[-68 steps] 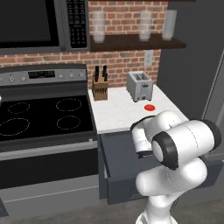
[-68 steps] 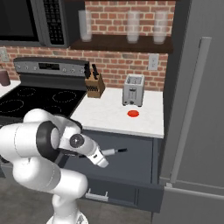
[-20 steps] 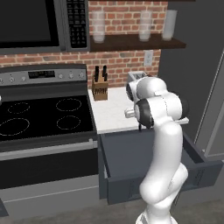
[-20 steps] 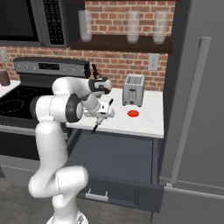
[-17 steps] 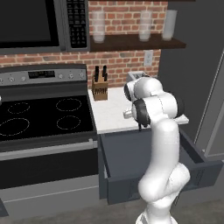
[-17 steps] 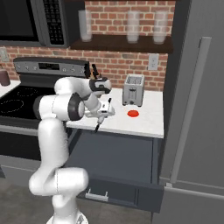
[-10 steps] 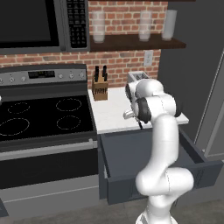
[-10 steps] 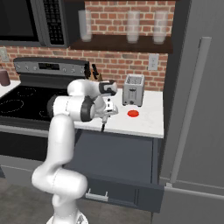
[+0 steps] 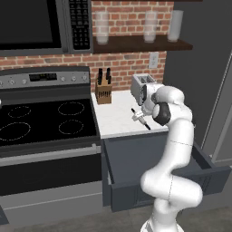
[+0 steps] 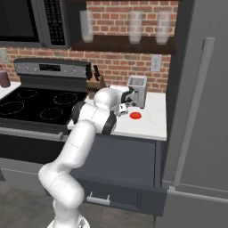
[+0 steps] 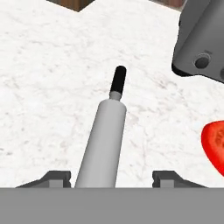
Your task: Pick the rolling pin from the drawer and place it on the counter.
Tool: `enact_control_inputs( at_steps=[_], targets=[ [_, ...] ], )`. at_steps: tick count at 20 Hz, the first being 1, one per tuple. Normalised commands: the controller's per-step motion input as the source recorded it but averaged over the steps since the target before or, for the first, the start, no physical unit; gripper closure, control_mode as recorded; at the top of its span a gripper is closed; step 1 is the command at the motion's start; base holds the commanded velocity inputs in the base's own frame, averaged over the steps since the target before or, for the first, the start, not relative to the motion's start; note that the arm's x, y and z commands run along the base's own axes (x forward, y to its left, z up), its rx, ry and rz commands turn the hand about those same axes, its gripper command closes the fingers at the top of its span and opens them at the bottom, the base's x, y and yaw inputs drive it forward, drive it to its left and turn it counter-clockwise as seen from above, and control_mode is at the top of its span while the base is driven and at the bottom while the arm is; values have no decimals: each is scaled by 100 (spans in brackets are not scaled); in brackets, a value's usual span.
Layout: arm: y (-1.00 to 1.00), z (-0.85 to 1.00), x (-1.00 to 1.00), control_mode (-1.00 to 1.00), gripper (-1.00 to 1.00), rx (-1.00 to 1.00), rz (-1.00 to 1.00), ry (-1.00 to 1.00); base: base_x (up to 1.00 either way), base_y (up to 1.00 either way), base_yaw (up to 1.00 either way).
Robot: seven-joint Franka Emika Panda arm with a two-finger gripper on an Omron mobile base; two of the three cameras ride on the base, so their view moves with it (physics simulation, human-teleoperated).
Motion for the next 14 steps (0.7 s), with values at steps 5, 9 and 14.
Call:
enact_control_inputs(
  at_steps=[5,9,14],
  targets=[
    [18,64,5,-100,-100,0,11,10,0,0,0],
    [14,95,-12,-100,-100,-2,8,4,0,0,0],
    [22,100,-33,-100,-100,-16,6,11,0,0,0]
  ],
)
